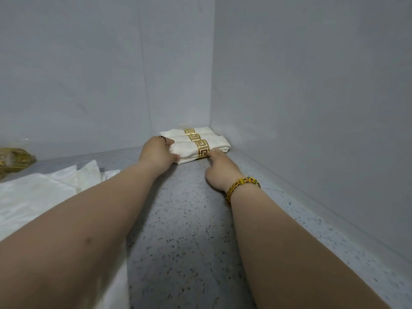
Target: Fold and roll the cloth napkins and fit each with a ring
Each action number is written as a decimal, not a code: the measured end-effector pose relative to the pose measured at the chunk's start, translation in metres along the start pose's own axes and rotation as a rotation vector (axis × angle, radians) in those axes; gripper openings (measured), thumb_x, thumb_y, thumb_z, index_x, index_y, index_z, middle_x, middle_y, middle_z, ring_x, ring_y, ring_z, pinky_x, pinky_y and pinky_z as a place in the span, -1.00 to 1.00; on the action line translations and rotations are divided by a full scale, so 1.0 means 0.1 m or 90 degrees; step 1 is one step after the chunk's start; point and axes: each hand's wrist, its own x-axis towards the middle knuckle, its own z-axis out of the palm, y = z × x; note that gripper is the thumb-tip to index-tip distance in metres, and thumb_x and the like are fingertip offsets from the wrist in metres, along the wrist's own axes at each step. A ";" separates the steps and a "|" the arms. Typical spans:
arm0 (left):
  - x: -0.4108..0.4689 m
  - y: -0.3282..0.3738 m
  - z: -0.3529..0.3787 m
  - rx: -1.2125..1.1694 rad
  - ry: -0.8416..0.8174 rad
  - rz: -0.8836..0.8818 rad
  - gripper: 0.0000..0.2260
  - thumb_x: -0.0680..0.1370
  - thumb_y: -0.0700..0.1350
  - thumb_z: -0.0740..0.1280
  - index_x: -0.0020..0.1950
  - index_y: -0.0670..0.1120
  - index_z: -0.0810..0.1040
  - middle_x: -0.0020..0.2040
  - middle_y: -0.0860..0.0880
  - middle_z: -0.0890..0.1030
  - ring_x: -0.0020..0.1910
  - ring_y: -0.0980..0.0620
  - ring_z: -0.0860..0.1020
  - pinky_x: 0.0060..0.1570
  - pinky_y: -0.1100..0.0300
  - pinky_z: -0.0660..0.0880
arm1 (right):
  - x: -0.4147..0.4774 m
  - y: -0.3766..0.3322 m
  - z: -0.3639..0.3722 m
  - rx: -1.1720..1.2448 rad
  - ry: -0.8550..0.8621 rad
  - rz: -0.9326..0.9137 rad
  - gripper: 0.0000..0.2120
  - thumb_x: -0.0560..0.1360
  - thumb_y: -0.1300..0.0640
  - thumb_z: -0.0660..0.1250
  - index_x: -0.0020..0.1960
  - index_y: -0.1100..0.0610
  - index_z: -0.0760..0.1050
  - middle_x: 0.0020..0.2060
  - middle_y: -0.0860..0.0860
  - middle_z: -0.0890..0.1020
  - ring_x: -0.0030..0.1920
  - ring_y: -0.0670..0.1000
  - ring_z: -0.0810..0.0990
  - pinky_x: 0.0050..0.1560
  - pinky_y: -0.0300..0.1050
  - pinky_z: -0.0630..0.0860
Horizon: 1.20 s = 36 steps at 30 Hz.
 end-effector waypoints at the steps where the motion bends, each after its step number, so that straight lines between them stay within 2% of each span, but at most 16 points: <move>1: 0.03 -0.01 0.01 0.004 0.003 0.001 -0.55 0.46 -0.20 0.37 0.34 -0.17 0.40 0.34 -0.15 0.41 0.30 -0.10 0.39 0.22 0.20 0.29 | -0.01 0.00 -0.01 -0.005 -0.006 0.004 -0.58 0.52 0.27 0.09 0.37 0.18 0.24 0.41 0.07 0.23 0.34 0.12 0.31 0.32 -0.09 0.27; 5: 0.10 -0.06 0.07 0.017 0.024 0.018 -0.55 0.47 -0.19 0.37 0.34 -0.18 0.40 0.34 -0.16 0.40 0.30 -0.11 0.38 0.22 0.21 0.26 | -0.03 -0.02 -0.02 -0.026 -0.021 -0.005 -0.63 0.52 0.27 0.08 0.32 0.21 0.26 0.34 0.09 0.30 0.31 0.12 0.34 0.30 -0.07 0.27; 9: 0.12 -0.10 0.11 0.023 0.030 0.029 -0.55 0.46 -0.17 0.38 0.33 -0.20 0.40 0.34 -0.17 0.40 0.27 -0.13 0.41 0.21 0.19 0.27 | -0.02 -0.01 -0.01 -0.052 -0.043 -0.012 -0.57 0.54 0.22 0.09 0.40 0.20 0.17 0.42 0.09 0.21 0.37 0.12 0.27 0.38 0.01 0.22; 17: 0.09 -0.16 0.09 -0.007 0.006 0.044 -0.36 0.41 -0.14 0.44 0.42 -0.16 0.26 0.38 -0.14 0.36 0.25 -0.12 0.45 0.19 0.18 0.32 | -0.03 0.00 0.00 -0.054 -0.039 -0.015 -0.55 0.54 0.21 0.09 0.42 0.17 0.14 0.42 0.07 0.21 0.39 0.10 0.24 0.42 0.00 0.16; 21: 0.05 -0.15 0.02 -0.023 0.020 0.064 -0.49 0.42 -0.17 0.42 0.33 -0.20 0.36 0.25 -0.18 0.48 0.17 -0.12 0.47 -0.04 0.24 0.31 | -0.04 0.00 -0.01 -0.051 -0.043 -0.022 -0.49 0.56 0.19 0.08 0.47 0.15 0.04 0.48 0.05 0.11 0.44 0.08 0.15 0.44 -0.06 0.11; 22: 0.04 -0.15 0.01 -0.025 0.020 0.066 -0.49 0.43 -0.16 0.41 0.34 -0.20 0.35 0.26 -0.18 0.47 0.18 -0.12 0.47 -0.03 0.24 0.32 | -0.04 0.01 -0.01 -0.041 -0.041 -0.022 -0.49 0.56 0.19 0.08 0.47 0.15 0.04 0.48 0.06 0.12 0.44 0.08 0.16 0.43 -0.08 0.13; 25: -0.07 -0.12 -0.14 -0.044 -0.014 0.045 -0.43 0.47 -0.07 0.37 0.42 -0.14 0.25 0.35 -0.16 0.39 0.28 -0.08 0.41 0.17 0.18 0.33 | -0.07 0.04 -0.04 0.021 -0.025 -0.017 -0.51 0.55 0.21 0.09 0.46 0.13 0.11 0.45 0.05 0.18 0.41 0.09 0.23 0.36 -0.13 0.19; 29: -0.45 -0.20 -0.55 -0.007 -0.087 0.076 -0.62 0.55 -0.02 0.24 0.33 -0.11 0.39 0.34 -0.07 0.41 0.32 0.01 0.37 0.19 0.29 0.25 | -0.20 -0.01 -0.08 0.104 -0.022 -0.015 -0.54 0.53 0.23 0.14 0.42 0.12 0.22 0.40 0.03 0.31 0.39 0.04 0.28 0.34 -0.20 0.20; 33: -0.96 -0.39 -0.96 0.043 -0.145 0.109 -0.73 0.60 -0.07 0.13 0.26 -0.06 0.47 0.30 0.04 0.46 0.29 0.11 0.38 0.02 0.48 0.18 | -0.35 -0.04 -0.22 0.150 0.004 0.017 -0.62 0.52 0.27 0.15 0.33 0.18 0.36 0.33 0.09 0.43 0.33 0.06 0.37 0.31 -0.20 0.23; 36: -1.48 -0.51 -1.36 0.063 -0.172 0.095 -0.85 0.59 -0.07 0.16 0.04 0.15 0.46 0.17 0.18 0.47 0.16 0.23 0.38 -0.11 0.58 0.22 | -0.66 -0.24 -0.31 0.105 -0.048 -0.007 -0.66 0.53 0.22 0.18 0.30 0.19 0.40 0.31 0.08 0.44 0.31 0.05 0.40 0.30 -0.22 0.26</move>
